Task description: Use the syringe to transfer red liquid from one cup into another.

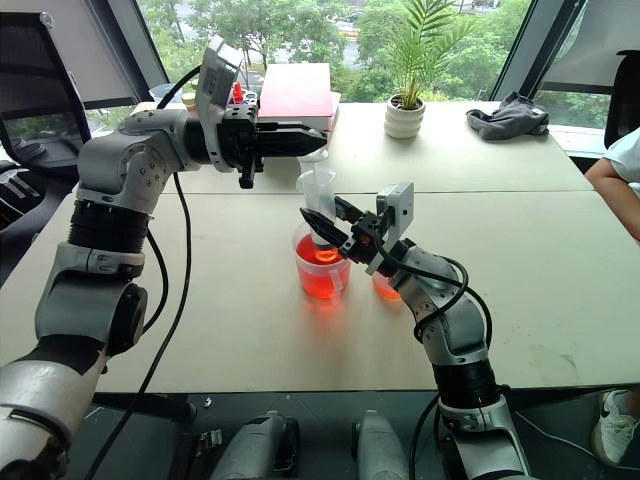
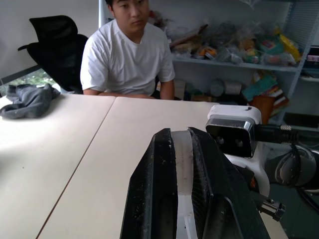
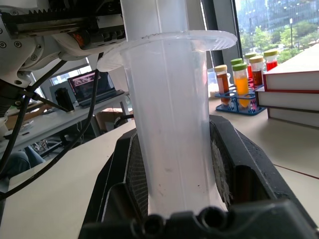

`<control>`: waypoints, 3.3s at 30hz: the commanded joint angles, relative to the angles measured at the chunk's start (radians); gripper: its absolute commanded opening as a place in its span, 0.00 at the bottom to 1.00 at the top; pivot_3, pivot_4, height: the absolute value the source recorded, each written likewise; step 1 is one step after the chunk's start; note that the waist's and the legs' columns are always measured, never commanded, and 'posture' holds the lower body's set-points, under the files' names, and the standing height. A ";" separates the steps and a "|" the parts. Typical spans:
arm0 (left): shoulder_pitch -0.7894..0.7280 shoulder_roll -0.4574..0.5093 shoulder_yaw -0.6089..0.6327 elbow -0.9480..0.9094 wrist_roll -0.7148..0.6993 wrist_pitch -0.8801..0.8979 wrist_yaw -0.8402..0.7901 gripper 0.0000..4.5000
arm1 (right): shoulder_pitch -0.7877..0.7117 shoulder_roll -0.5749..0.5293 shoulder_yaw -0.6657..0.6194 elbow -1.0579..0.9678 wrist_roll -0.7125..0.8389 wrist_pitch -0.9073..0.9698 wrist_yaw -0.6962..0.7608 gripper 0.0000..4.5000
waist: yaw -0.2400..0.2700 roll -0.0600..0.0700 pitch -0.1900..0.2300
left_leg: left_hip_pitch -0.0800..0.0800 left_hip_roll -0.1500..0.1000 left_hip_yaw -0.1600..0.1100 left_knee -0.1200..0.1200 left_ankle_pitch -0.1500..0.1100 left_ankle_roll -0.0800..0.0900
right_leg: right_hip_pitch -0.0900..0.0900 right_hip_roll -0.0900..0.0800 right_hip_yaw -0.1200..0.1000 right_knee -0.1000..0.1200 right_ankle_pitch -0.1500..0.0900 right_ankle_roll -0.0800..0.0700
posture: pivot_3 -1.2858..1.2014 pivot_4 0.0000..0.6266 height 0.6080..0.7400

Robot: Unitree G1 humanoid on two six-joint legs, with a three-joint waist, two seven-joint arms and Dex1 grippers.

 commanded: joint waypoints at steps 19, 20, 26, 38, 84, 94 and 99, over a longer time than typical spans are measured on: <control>0.119 0.046 0.059 -0.161 -0.017 -0.006 0.021 0.99 | -0.151 -0.129 -0.272 -0.262 0.178 0.159 -0.187 0.30 | 0.008 0.000 0.000 | 0.000 0.000 0.000 0.000 0.000 0.000 | 0.000 -0.001 0.000 0.000 0.000 0.000 | 0.52 0.24 1.00; 0.113 0.032 0.052 -0.155 -0.013 -0.010 0.021 0.99 | -0.133 -0.156 -0.305 -0.286 0.187 0.172 -0.200 0.30 | 0.010 0.000 0.000 | 0.000 0.000 0.000 0.000 0.000 0.000 | 0.001 -0.001 0.000 0.000 0.000 0.000 | 0.52 0.24 1.00; 0.056 -0.048 0.033 -0.093 0.002 -0.033 0.007 0.99 | 0.063 -0.215 -0.385 -0.366 0.197 0.177 -0.224 0.30 | 0.007 0.000 0.000 | 0.000 0.000 0.000 0.000 0.000 0.000 | 0.001 -0.001 0.000 -0.001 0.000 0.000 | 0.52 0.24 1.00; -0.120 -0.248 0.008 0.111 0.036 -0.113 0.001 0.99 | 0.236 -0.150 -0.308 -0.312 0.076 0.020 -0.222 0.30 | 0.004 0.000 0.000 | 0.000 0.000 0.000 0.000 0.000 0.000 | 0.001 0.001 0.001 -0.001 0.000 0.000 | 0.52 0.24 1.00; -0.040 -0.440 -0.063 0.229 0.166 -0.230 -0.035 0.01 | 0.105 -0.254 -0.358 -0.418 0.141 0.121 -0.299 0.30 | 0.005 0.000 0.000 | 0.000 0.000 0.000 0.000 0.000 0.000 | 0.001 0.002 0.001 -0.001 0.000 0.000 | 0.52 0.24 1.00; -0.001 -0.443 -0.075 0.222 0.180 -0.219 -0.021 0.01 | 0.082 -0.283 -0.394 -0.455 0.207 0.180 -0.327 0.30 | 0.004 0.000 0.000 | 0.000 0.000 -0.001 0.000 0.000 0.000 | 0.001 0.002 0.001 -0.001 0.000 0.000 | 0.52 0.24 1.00; -0.031 -0.414 -0.030 0.207 0.154 -0.189 0.006 0.01 | 0.125 -0.268 -0.354 -0.444 0.209 0.191 -0.313 0.30 | 0.004 0.000 0.000 | 0.000 0.000 -0.001 0.000 0.000 0.000 | 0.001 0.002 0.001 -0.001 0.000 0.000 | 0.52 0.24 1.00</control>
